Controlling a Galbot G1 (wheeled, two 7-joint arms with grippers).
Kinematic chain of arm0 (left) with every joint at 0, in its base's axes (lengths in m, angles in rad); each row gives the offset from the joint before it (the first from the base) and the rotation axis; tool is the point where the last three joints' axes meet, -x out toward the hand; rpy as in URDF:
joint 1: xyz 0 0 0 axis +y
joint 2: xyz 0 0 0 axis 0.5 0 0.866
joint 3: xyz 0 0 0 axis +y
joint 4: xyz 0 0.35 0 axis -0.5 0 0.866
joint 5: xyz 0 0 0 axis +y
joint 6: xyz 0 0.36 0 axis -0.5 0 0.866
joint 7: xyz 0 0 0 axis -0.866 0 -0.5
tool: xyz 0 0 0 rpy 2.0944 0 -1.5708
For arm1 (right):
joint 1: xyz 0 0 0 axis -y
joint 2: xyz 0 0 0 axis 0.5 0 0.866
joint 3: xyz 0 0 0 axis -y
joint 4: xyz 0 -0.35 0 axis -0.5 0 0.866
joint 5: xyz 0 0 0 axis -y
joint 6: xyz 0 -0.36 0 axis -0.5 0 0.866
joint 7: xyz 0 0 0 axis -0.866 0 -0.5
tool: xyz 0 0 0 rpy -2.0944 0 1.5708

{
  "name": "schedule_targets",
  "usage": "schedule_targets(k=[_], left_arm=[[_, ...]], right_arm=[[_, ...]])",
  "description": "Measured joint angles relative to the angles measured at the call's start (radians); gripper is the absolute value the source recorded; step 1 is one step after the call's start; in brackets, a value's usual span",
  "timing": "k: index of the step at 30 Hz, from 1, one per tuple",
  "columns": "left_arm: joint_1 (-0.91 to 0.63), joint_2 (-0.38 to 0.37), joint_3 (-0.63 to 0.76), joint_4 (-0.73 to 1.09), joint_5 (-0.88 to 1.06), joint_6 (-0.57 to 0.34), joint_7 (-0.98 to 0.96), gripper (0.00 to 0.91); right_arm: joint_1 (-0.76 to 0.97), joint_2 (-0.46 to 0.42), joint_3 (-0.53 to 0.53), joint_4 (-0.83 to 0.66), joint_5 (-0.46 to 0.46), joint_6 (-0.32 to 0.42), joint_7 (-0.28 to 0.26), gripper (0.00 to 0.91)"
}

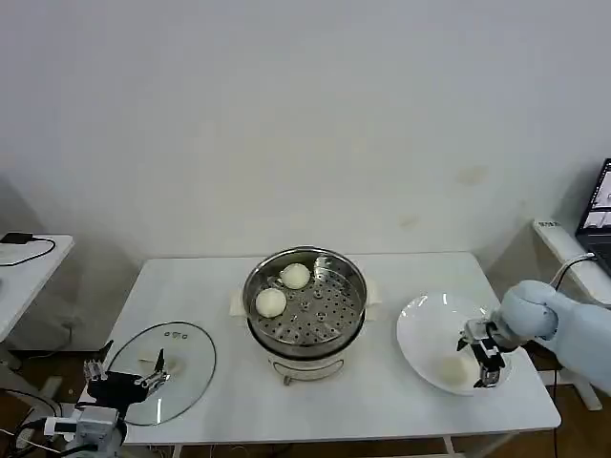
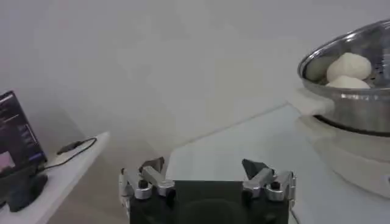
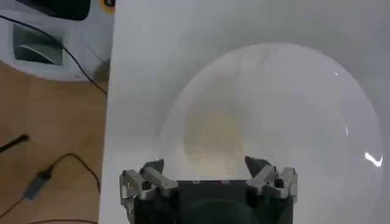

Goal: Take steamed baozi put them in steamer then cover it.

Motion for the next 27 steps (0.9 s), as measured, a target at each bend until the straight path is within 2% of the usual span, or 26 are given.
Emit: schedule_targets(k=[10, 13, 15, 16, 18, 27], left_arm=[[0.001, -0.001, -0.002, 0.001, 0.001, 0.000, 0.000, 0.907], [0.002, -0.003, -0.002, 0.001, 0.001, -0.001, 0.001, 0.907], [0.003, -0.005, -0.002, 0.001, 0.002, -0.001, 0.000, 0.907], [0.003, -0.005, -0.002, 0.001, 0.002, -0.001, 0.001, 0.907], [0.003, -0.005, -0.003, 0.001, 0.002, -0.001, 0.000, 0.907], [0.003, -0.007, -0.003, 0.000, 0.002, -0.002, 0.001, 0.907]], right_arm=[[-0.026, 0.042, 0.017, -0.043, 0.002, -0.012, 0.011, 0.897], [-0.027, 0.054, 0.018, -0.052, 0.003, -0.017, 0.014, 0.786], [-0.028, 0.061, 0.018, -0.056, 0.003, -0.021, 0.016, 0.746], [-0.028, 0.063, 0.018, -0.058, 0.004, -0.023, 0.017, 0.675], [-0.030, 0.068, 0.018, -0.061, 0.007, -0.027, 0.017, 0.635], [-0.034, 0.071, 0.020, -0.063, 0.009, -0.041, 0.017, 0.574]])
